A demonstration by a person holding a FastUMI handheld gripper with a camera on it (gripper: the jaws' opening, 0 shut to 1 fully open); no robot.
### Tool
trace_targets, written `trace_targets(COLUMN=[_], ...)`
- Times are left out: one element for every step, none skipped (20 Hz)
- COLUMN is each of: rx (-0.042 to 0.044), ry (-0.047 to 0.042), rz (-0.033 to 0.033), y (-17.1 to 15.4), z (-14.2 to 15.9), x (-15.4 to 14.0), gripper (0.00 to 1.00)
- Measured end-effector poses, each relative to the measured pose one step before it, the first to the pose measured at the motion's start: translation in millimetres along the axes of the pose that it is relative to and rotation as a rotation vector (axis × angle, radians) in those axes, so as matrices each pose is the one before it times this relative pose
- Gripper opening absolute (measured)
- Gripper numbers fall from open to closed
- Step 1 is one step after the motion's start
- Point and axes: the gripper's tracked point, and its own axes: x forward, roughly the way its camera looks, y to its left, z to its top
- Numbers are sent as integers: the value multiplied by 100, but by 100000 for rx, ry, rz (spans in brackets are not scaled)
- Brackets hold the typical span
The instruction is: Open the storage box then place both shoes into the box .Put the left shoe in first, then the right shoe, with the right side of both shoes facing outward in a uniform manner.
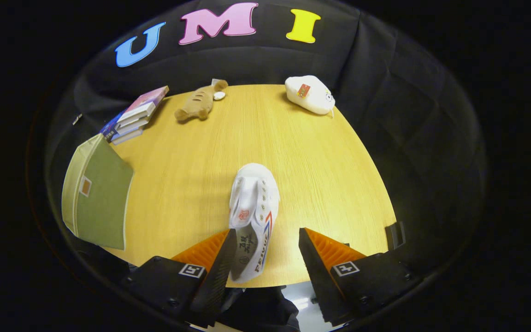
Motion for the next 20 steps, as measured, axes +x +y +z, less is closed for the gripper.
trace_targets(rx=[-1692, -1889, -1822, -1544, -626, -202, -224, 248, 899, 1259, 712, 142, 1008, 1100, 1272, 647, 1286, 15, 1861, 3746], ry=[2013, 1463, 982, 990, 88, -833, -1774, -2609, -2287, -2408, -1905, -2318, -2705, -1315, 362, 1663, -627, 1609, 306, 2167], rz=[144, -112, -94, -32, 80, -17, -659, -387, 420, 1056, 732, -729, -257, -177, -164, -980, -712, -907, -357, 1127], y=[-257, -143, -182, -61, -21, -46, -294, -209, -106, 229, 199, -49, 116, 319, 185, 86, -74, -500, -714, -286], z=[-766, -428, -450, -339, -229, 95, 307, 433, 496, 569, 268, 329, 507, 81, -285, -445, 260, -151, 209, -196], x=[846, 779, 853, 742, 813, 654, 890, 636, 785, 593, 687, 491, 737, 641, 925, 50, 173, 234, -19, -41], gripper=[84, 81, 81, 80, 80, 80, 80, 75, 73, 73, 72, 69, 67, 59, 55, 43, 39, 35, 27, 12])
